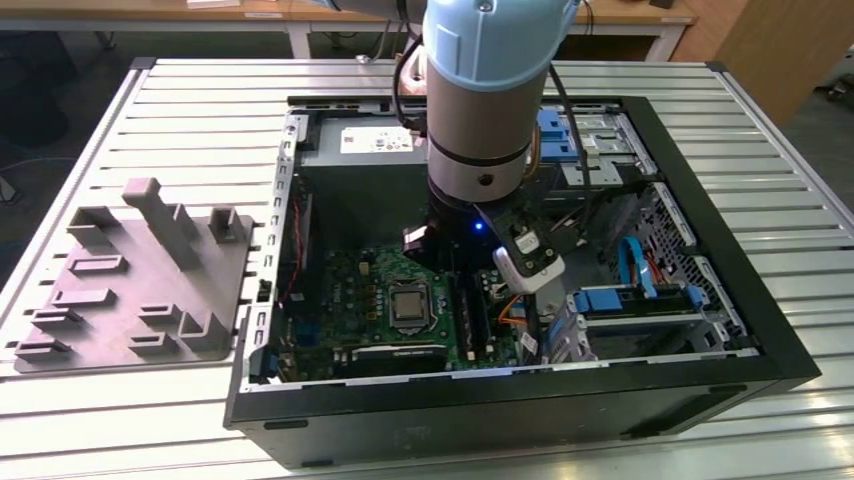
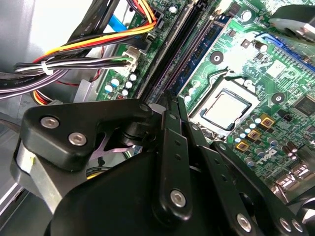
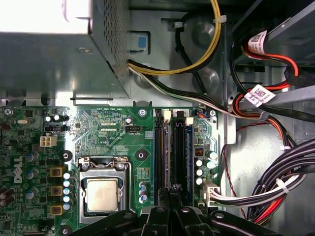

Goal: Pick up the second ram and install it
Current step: 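Insert the second ram into the second slot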

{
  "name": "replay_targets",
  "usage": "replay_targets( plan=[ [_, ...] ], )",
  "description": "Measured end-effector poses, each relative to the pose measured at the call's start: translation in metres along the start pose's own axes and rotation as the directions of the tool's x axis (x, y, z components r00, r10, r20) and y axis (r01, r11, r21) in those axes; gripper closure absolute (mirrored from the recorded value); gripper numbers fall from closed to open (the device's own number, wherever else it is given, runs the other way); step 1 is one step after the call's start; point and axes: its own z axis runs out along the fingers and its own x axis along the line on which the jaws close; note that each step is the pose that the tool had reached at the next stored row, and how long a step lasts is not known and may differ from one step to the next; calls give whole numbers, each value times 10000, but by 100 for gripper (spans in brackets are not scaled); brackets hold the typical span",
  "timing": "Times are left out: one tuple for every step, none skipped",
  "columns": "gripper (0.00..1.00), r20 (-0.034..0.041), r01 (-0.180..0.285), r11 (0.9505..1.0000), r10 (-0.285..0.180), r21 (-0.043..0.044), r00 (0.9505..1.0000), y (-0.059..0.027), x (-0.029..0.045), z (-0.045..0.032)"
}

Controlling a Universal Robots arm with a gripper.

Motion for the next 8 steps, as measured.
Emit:
replay_targets(
  plan=[
    [88,0,0,10000,0,-2,10000,0,0,0],
    [88,0,2,10000,-2,-2,10000,0,0,0],
    [88,0,6,10000,-6,-3,10000,0,0,0],
    [88,-2,9,10000,-9,-10,10000,-1,0,-1],
    [88,-3,10,10000,-10,-29,10000,-1,0,-2],
    [88,-1,9,10000,-9,-44,10000,0,-1,-1],
    [88,-1,9,10000,-9,-51,10000,0,-4,0],
    [88,-1,9,10000,-9,-59,10000,1,-5,1]
  ],
)
